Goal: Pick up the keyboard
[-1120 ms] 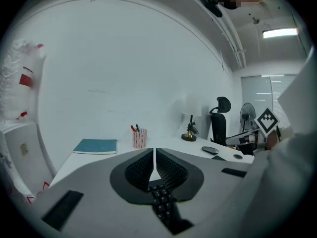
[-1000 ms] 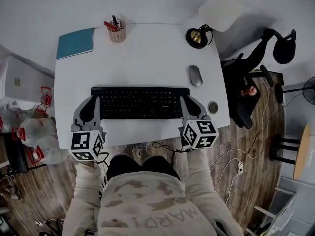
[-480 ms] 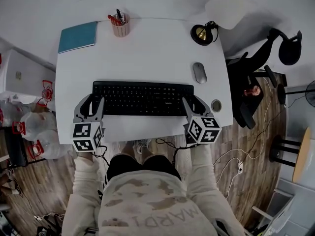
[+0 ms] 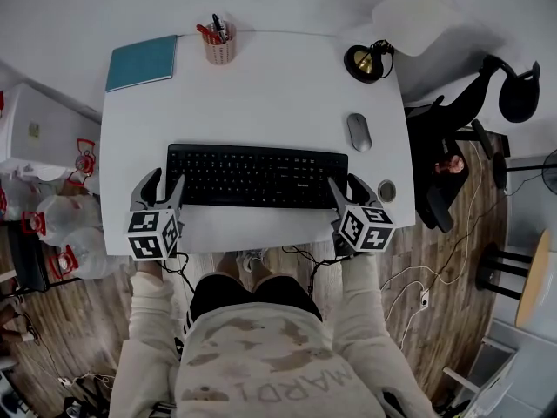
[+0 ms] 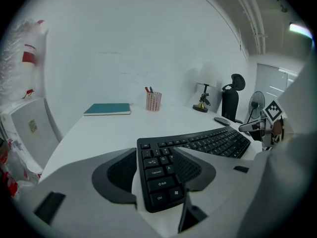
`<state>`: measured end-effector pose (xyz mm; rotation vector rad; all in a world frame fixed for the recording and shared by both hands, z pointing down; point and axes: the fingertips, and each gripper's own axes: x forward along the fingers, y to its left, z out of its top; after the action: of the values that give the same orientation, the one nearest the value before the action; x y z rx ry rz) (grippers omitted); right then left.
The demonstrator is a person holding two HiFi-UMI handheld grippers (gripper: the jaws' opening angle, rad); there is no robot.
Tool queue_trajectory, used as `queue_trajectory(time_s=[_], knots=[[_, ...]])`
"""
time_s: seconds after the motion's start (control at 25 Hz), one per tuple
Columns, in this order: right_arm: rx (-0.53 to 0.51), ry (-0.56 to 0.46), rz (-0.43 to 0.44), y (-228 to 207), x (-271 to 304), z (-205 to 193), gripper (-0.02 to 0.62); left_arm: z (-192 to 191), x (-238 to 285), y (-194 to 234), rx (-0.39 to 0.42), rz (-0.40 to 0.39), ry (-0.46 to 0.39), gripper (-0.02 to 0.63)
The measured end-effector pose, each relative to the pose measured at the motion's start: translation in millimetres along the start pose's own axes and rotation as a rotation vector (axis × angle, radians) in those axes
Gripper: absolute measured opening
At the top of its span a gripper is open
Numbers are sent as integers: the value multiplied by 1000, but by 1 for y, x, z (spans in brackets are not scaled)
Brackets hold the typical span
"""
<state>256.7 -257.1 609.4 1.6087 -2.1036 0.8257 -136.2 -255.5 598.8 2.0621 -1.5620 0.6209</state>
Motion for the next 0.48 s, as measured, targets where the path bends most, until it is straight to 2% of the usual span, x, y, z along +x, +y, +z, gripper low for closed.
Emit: queue_trajectory(time_s=[0.48], knots=[[31,58,-26,-14,13,-17,268,-15,20,5,-40,-29,69,261]])
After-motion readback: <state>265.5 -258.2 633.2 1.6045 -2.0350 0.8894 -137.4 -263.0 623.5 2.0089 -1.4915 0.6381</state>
